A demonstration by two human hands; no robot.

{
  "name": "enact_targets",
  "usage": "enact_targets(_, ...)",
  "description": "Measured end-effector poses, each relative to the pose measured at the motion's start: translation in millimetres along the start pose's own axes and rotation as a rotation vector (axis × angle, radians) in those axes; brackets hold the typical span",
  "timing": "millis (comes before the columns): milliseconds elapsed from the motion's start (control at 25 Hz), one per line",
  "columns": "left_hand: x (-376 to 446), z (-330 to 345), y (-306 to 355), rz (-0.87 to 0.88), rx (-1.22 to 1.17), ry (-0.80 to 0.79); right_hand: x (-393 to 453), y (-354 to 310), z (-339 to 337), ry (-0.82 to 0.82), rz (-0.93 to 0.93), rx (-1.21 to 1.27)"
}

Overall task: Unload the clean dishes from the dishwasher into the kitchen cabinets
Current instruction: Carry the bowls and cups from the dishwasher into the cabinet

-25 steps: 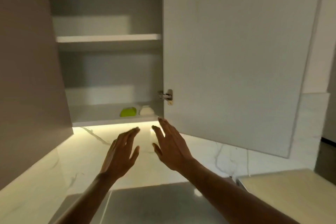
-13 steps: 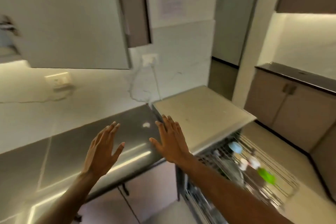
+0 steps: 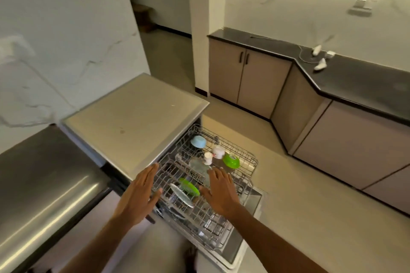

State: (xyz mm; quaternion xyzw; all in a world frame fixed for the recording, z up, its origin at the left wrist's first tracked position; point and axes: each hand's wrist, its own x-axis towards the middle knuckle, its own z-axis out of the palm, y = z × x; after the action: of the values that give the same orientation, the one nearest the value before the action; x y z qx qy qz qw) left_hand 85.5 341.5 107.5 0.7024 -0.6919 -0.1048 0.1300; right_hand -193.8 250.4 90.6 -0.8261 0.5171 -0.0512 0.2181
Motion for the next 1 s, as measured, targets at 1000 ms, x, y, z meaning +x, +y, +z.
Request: enact_targets(1000, 380.2, 409.0, -44.4, -0.284, -0.036, -0.290, 346.5, 265.7, 218.0, 0.032, 1.131, 0.439)
